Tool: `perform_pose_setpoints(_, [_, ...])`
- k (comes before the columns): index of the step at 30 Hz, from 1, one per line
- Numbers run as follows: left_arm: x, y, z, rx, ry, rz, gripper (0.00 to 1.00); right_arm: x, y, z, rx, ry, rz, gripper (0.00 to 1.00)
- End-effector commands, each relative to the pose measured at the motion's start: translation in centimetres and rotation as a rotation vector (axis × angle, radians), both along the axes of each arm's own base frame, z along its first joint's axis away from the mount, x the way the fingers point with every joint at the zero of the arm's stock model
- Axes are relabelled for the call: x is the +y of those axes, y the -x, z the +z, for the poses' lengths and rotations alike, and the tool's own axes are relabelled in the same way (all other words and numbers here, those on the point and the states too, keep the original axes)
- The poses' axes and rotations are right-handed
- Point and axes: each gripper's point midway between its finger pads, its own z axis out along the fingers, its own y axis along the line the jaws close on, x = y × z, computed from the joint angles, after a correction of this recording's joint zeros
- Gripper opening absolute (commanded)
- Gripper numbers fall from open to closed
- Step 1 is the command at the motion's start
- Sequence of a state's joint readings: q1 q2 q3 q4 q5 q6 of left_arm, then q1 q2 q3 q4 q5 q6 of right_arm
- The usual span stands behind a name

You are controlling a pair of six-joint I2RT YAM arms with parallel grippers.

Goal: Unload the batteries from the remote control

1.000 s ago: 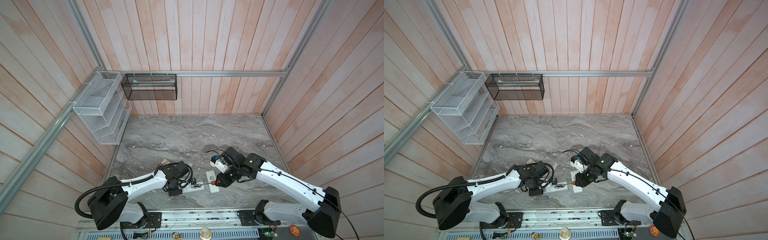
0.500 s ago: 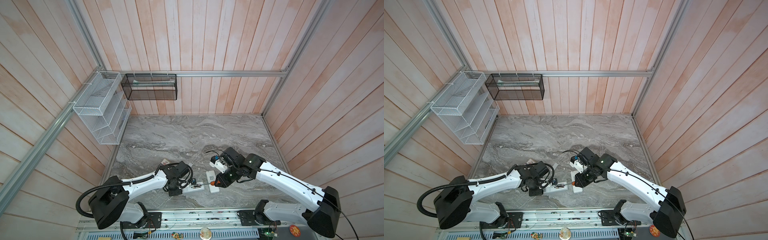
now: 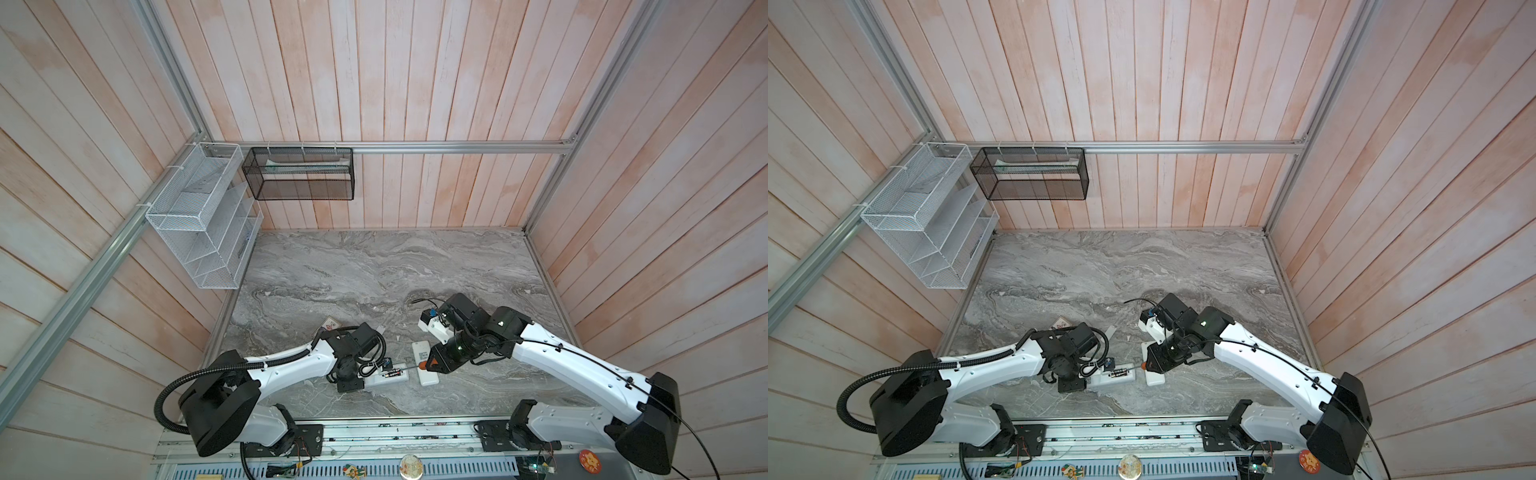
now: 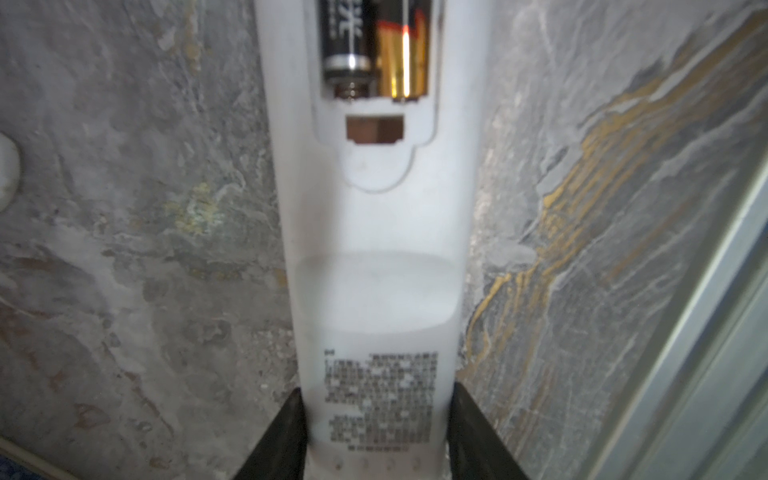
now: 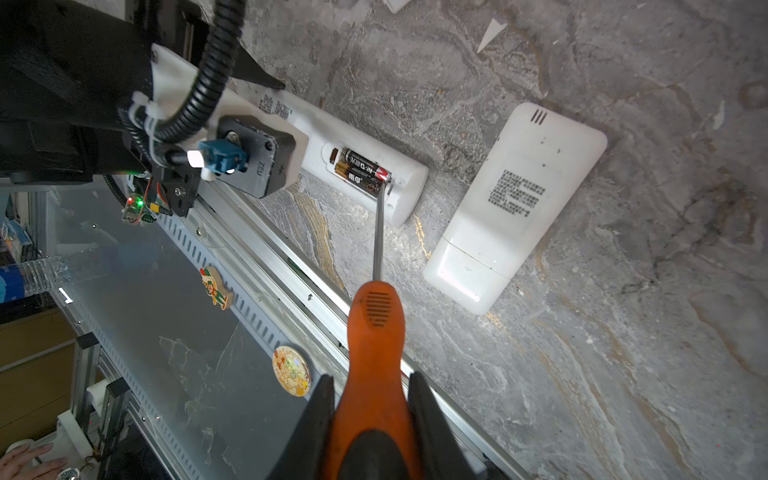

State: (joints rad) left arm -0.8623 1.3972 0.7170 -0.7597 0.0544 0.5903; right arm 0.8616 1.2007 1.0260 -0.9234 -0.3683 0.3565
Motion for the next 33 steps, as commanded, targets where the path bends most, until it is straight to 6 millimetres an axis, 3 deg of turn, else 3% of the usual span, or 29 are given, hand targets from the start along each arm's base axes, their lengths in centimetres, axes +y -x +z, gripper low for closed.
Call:
perform_pose_setpoints(1, [-0.4, 0.7, -0.1, 0.028, 0.009, -0.034, 0.37, 3.2, -0.3, 3.7, -0.034, -0.164, 0.052, 0.0])
perform_pose_setpoints(8, [-0.5, 0.6, 0.0, 0.025, 0.014, -0.031, 0.37, 3.5, -1.0, 4.2, -0.059, -0.16, 0.043, 0.0])
perform_pose_setpoints(14, [-0.5, 0.6, 0.1, 0.021, 0.023, -0.029, 0.37, 2.4, -1.6, 3.1, -0.07, -0.065, 0.012, 0.0])
perform_pose_setpoints(25, [-0.6, 0.7, 0.2, 0.023, 0.036, -0.03, 0.37, -0.8, 0.6, 1.4, -0.003, 0.028, -0.012, 0.0])
perform_pose_setpoints(33, [-0.6, 0.7, 0.4, 0.019, 0.04, -0.03, 0.37, -1.3, 1.4, -0.4, 0.037, 0.04, -0.017, 0.0])
